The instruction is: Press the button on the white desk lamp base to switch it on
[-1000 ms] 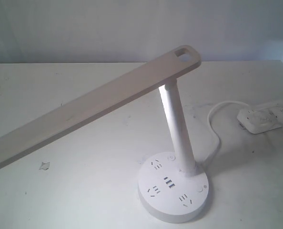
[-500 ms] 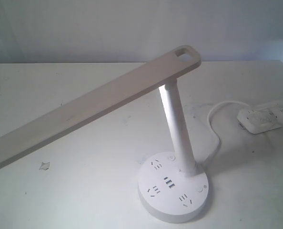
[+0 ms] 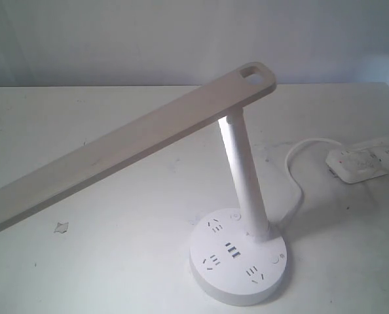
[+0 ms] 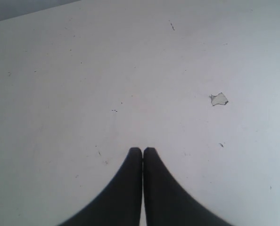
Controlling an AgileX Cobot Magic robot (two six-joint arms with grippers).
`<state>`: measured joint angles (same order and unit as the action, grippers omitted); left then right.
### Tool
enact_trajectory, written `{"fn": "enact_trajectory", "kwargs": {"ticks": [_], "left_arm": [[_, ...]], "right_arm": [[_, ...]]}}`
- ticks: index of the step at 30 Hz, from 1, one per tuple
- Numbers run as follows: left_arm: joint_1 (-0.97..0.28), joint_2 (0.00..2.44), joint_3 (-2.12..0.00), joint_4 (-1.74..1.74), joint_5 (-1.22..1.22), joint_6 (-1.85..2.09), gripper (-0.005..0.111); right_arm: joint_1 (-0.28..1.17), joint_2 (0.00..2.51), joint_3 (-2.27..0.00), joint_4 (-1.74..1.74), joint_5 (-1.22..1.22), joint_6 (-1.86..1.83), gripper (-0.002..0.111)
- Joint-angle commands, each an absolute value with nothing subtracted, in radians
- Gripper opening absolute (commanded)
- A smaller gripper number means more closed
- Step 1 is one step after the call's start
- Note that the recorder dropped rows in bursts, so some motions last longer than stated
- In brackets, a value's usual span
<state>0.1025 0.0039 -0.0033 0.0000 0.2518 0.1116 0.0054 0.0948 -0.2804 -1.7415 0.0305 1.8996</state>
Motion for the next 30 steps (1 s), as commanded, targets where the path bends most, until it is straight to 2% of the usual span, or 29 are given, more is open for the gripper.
{"fn": "enact_trajectory", "kwargs": {"ticks": [1,6,13,20,30], "left_arm": [[0.094,0.000,0.000,-0.006,0.253,0.109,0.000],[0.094,0.000,0.000,-0.006,0.253,0.109,0.000],[0.094,0.000,0.000,-0.006,0.253,0.109,0.000],[0.094,0.000,0.000,-0.006,0.253,0.109,0.000],[0.094,0.000,0.000,-0.006,0.253,0.109,0.000]], "right_arm": [[-0.003,0.083,-0.277,-1.744,0.030,1.889,0.000],[-0.013,0.000,-0.277,-1.744,0.025,1.889,0.000],[-0.315,0.000,-0.279,-1.744,0.021,1.889,0.000],[-0.330,0.000,-0.267,-1.744,0.019,1.889,0.000],[-0.330,0.000,-0.046,-1.609,-0.080,1.889,0.000]]}}
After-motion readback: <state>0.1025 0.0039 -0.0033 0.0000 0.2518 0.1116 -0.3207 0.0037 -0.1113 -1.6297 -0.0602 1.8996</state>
